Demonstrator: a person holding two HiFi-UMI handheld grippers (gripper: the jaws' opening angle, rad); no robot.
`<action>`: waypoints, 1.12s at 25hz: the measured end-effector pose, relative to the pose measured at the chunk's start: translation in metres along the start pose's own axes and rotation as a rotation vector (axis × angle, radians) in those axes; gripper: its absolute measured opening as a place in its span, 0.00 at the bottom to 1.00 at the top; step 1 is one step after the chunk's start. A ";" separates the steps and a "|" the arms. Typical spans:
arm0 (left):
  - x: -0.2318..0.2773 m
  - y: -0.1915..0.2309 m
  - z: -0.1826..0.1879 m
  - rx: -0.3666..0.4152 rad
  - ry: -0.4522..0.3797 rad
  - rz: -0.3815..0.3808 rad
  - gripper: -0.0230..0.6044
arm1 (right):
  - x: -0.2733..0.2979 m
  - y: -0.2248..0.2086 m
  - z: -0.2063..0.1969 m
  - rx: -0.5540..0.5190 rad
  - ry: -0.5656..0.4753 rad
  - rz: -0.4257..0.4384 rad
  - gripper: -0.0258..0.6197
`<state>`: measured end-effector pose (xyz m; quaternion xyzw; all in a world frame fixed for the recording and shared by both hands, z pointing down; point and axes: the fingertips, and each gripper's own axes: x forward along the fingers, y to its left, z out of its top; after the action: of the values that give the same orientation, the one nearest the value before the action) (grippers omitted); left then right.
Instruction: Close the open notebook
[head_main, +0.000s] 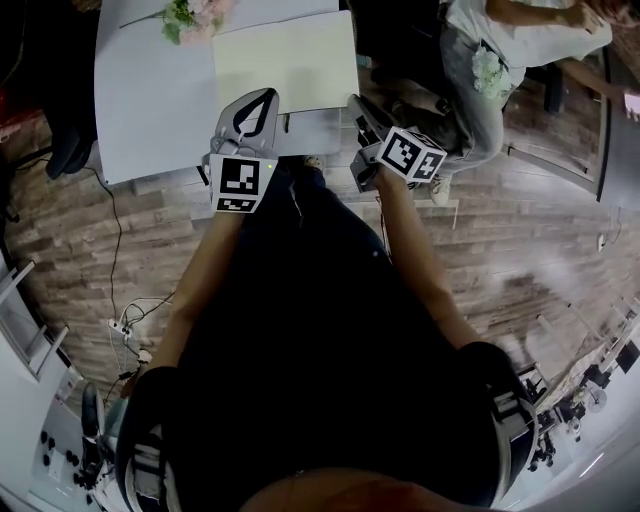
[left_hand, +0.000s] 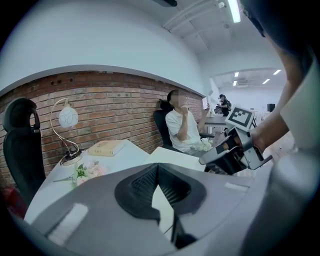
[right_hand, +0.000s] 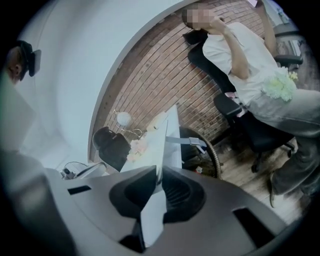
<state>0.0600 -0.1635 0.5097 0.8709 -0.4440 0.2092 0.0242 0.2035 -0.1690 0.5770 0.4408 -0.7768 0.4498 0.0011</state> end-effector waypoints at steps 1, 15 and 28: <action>-0.002 0.003 0.001 0.000 -0.003 0.001 0.05 | 0.000 0.002 0.002 -0.007 -0.003 -0.011 0.11; -0.019 0.033 0.016 0.000 -0.067 -0.031 0.05 | -0.005 0.017 0.017 -0.105 -0.020 -0.161 0.10; -0.042 0.063 0.015 -0.011 -0.134 -0.074 0.05 | -0.004 0.043 0.021 -0.198 -0.078 -0.282 0.09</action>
<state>-0.0059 -0.1731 0.4707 0.8986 -0.4134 0.1467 0.0069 0.1845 -0.1720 0.5327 0.5601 -0.7473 0.3490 0.0776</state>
